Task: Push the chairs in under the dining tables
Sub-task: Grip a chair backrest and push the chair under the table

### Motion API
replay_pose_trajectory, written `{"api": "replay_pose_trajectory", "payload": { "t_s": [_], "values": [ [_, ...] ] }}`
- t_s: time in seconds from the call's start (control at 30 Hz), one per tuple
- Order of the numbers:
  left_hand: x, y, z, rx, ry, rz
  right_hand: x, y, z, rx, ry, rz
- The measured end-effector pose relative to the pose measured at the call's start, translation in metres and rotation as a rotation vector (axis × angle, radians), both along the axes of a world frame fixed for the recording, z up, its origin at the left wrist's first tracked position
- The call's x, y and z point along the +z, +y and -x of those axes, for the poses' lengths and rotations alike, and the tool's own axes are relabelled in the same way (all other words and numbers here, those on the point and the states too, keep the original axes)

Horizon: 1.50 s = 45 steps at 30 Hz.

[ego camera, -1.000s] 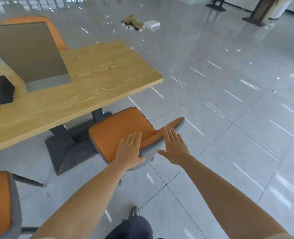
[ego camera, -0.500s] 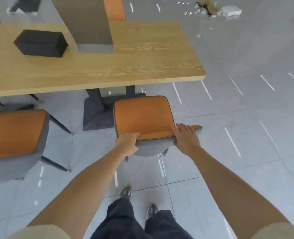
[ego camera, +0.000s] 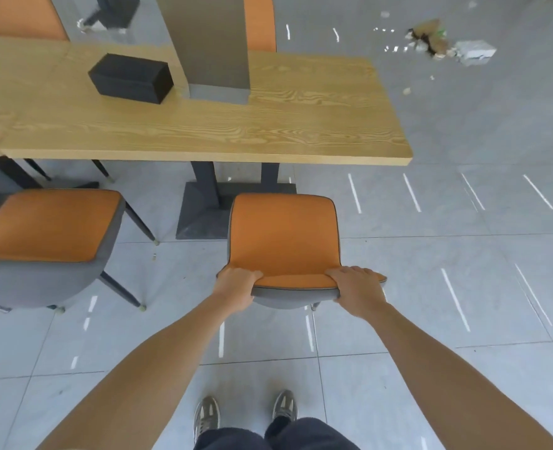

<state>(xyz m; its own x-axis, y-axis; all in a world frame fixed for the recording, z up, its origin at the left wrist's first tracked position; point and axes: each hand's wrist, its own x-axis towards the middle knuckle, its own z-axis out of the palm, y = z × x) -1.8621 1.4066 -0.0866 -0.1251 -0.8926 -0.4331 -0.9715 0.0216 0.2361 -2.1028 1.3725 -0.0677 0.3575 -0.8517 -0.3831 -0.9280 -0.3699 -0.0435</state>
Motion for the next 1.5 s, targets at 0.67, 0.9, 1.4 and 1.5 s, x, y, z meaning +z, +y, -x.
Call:
{"api": "replay_pose_trajectory", "payload": {
  "t_s": [0.67, 0.9, 1.4, 1.5],
  "values": [
    [0.023, 0.055, -0.156, 0.120, 0.036, -0.011, 0.001, 0.030, -0.166, 0.087, -0.080, 0.041],
    [0.019, 0.045, -0.163, 0.057, 0.031, -0.014, 0.004, 0.031, -0.169, 0.057, -0.072, 0.050],
    [0.016, 0.001, -0.164, 0.085, -0.177, 0.070, 0.005, 0.010, -0.160, -0.129, 0.116, 0.129],
    [0.017, 0.000, -0.162, 0.107, -0.197, 0.070, 0.004, 0.009, -0.162, -0.132, 0.105, 0.125]
  ]
}}
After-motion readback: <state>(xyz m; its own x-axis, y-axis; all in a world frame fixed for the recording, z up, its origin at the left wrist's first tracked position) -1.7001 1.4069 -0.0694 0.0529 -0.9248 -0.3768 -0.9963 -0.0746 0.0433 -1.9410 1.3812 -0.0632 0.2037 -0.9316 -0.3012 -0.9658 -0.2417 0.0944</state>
